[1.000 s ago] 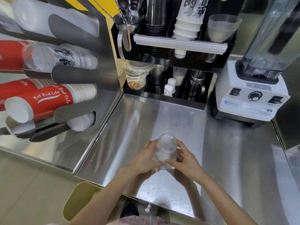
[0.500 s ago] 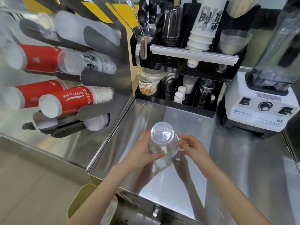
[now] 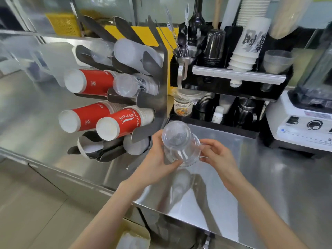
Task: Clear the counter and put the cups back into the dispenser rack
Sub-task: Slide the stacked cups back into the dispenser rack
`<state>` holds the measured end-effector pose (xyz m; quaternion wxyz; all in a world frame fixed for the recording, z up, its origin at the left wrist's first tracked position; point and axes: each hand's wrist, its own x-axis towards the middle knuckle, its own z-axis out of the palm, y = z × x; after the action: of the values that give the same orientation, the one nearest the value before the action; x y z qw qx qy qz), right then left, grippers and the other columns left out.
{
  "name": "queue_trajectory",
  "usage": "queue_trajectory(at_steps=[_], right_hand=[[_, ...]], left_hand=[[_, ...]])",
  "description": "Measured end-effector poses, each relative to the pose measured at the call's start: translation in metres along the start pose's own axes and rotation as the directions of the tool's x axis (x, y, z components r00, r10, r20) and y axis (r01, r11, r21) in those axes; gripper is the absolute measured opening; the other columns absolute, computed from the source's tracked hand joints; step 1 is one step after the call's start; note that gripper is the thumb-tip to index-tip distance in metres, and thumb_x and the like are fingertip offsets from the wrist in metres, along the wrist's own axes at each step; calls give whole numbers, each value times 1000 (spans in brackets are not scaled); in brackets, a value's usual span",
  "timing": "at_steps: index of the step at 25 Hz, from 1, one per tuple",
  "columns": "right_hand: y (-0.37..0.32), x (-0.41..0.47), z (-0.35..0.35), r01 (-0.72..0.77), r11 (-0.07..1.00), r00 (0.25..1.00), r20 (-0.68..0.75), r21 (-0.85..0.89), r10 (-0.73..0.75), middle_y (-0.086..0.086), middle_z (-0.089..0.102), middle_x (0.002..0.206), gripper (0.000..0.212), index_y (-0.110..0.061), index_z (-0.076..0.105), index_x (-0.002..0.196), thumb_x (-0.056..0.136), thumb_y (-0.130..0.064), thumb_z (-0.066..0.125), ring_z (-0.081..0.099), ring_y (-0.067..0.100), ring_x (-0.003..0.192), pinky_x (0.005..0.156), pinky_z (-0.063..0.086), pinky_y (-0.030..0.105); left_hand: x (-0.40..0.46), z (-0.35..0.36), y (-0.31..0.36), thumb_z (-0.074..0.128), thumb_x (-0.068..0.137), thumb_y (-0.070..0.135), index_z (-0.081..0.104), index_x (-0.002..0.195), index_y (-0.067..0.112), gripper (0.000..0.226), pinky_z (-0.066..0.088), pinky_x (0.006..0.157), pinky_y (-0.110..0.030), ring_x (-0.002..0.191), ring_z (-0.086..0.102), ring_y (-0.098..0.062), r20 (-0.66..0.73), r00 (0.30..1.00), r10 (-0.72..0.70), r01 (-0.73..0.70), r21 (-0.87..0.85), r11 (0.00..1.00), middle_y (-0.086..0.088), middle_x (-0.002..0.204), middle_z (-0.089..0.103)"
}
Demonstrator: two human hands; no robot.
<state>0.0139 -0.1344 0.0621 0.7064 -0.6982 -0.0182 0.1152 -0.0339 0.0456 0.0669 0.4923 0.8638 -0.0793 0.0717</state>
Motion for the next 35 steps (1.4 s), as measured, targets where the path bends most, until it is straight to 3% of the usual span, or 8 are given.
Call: queue_trajectory(at_steps=[4,7,10,15,22,25,31,35], right_hand=[[-19,-11,30,106,994,994,-12,12,-106,6,66,93,13,-16,63,96,87,-11,55,64,8,69,63,53,16],[-34,-13,48,186,982,983,-15,41,-186,0,66,85,15,-23,63,89,87,-10,54,63,1,66,59,51,13],[-49,-13,67,229,972,973,-1,48,-229,2,66,85,14,-20,62,93,88,-10,54,64,0,64,57,50,11],[-71,-5,98,275,959,961,19,70,-277,7,67,91,17,-12,60,104,88,-10,55,66,6,68,57,52,13],[-108,33,139,337,942,941,48,-6,-336,4,61,88,22,-5,57,109,86,-9,57,63,13,78,55,54,13],[-120,55,152,355,933,934,59,-66,-351,2,60,88,20,-7,57,107,87,-5,54,63,16,85,61,58,16],[-130,89,166,326,931,943,-8,-164,-331,-1,59,86,19,-8,58,105,86,-7,56,62,16,85,65,58,20],[-129,98,167,336,915,936,-31,-224,-351,9,61,100,22,-9,59,107,85,-8,58,64,20,91,79,57,33]], left_hand=[[-9,-32,3,65,76,28,13,131,31,76,24,97,3,118,23,28,-7,997,74,-74,-4,997,41,124,15],[-10,-54,10,66,78,20,8,117,44,74,24,96,4,118,27,26,-48,990,129,-127,31,991,30,124,23],[-11,-78,18,63,75,36,8,119,47,72,27,97,2,121,34,14,-77,979,187,-183,58,981,16,128,32],[-6,-115,21,61,75,37,12,134,12,81,35,89,1,107,43,9,-146,956,255,-235,140,962,4,130,34],[20,-164,19,58,71,53,33,130,13,76,37,92,-3,112,45,3,-196,943,270,-235,185,954,4,130,42],[30,-181,21,62,71,44,32,124,25,64,41,100,-28,121,44,-15,-260,933,249,-211,168,963,5,125,38],[49,-199,22,67,73,40,38,126,15,65,33,95,-26,116,38,-16,-274,939,207,-118,307,944,-6,123,45],[46,-199,20,72,74,24,25,127,11,72,34,86,-17,104,42,-8,-280,930,240,-155,292,944,6,114,38]])
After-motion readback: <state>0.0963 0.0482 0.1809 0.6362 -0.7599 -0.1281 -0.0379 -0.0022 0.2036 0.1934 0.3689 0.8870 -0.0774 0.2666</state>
